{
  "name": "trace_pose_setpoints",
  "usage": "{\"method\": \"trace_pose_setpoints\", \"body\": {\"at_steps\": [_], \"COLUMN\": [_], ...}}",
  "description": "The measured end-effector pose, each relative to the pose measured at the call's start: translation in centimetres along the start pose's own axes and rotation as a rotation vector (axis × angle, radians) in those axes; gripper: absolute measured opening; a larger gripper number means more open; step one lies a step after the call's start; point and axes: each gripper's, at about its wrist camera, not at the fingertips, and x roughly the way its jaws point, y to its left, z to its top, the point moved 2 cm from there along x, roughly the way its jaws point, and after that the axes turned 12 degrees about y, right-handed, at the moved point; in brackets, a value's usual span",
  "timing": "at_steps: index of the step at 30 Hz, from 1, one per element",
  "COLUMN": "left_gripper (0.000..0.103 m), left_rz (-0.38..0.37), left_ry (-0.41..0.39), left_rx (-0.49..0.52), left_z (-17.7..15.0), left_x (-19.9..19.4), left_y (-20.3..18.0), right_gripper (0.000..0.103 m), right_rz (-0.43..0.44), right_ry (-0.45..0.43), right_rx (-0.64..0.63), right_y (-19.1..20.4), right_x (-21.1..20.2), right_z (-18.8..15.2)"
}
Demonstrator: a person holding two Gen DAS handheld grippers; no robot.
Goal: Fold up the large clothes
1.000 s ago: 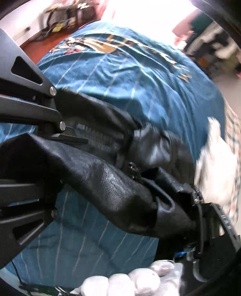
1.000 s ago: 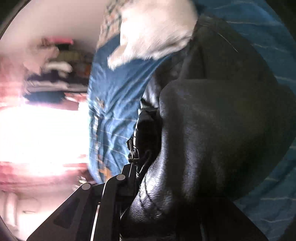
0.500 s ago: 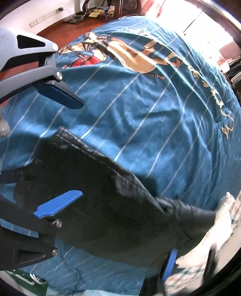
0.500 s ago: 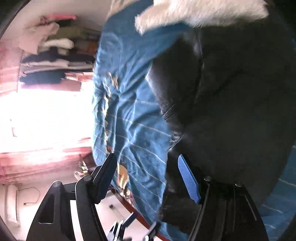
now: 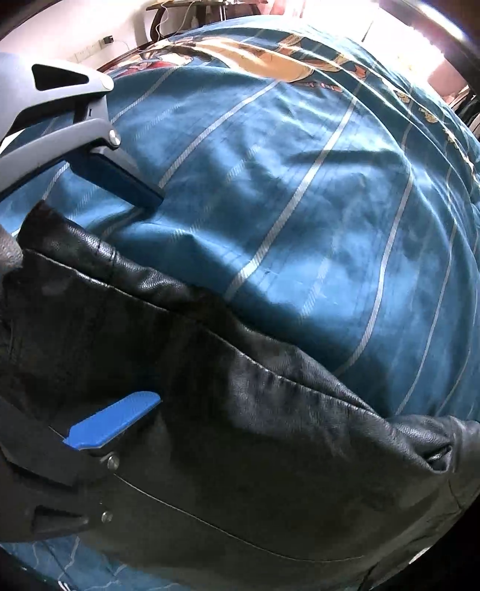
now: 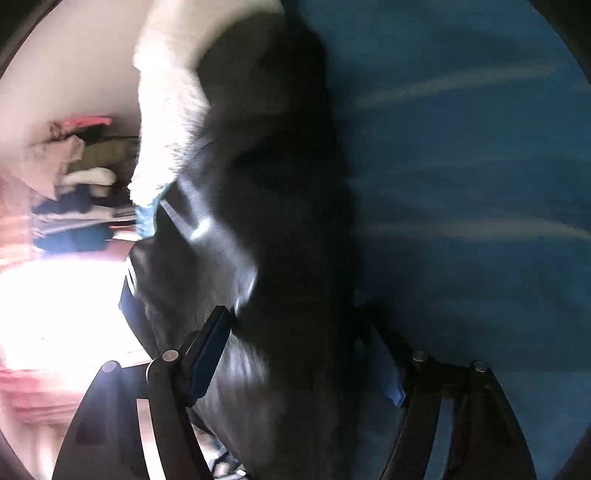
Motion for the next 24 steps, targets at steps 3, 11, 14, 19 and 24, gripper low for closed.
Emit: {"method": "trace_pose_setpoints", "body": {"at_steps": [3, 11, 14, 19, 24], "left_gripper": [0.103, 0.103, 0.103, 0.103, 0.103], "left_rz": [0.028, 0.18, 0.178, 0.155, 0.151], "left_ry": [-0.016, -0.096, -0.128, -0.12, -0.134], "left_rx": [0.028, 0.075, -0.001, -0.136, -0.062], "left_z": [0.1, 0.3, -0.5, -2.9, -3.6], "left_x": [-0.2, -4.7, -7.2, -8.6, -9.6], "left_y": [-0.3, 1.3, 4.0, 7.2, 3.4], "right_gripper": [0.022, 0.014, 0.015, 0.041, 0.051], "right_rz": [0.041, 0.121, -0.013, -0.277, -0.414], "right_ry": [-0.06, -0.367, -0.405, -0.266, -0.193], "right_rx": [-0.011, 0.371, 0.485, 0.573, 0.473], "right_y": [0.5, -5.2, -8.5, -14.5, -12.5], "right_x": [0.2, -11.7, -16.1, -19.1, -21.3], "right_z": [-0.9, -17.5, -26.0, -33.0, -34.0]}}
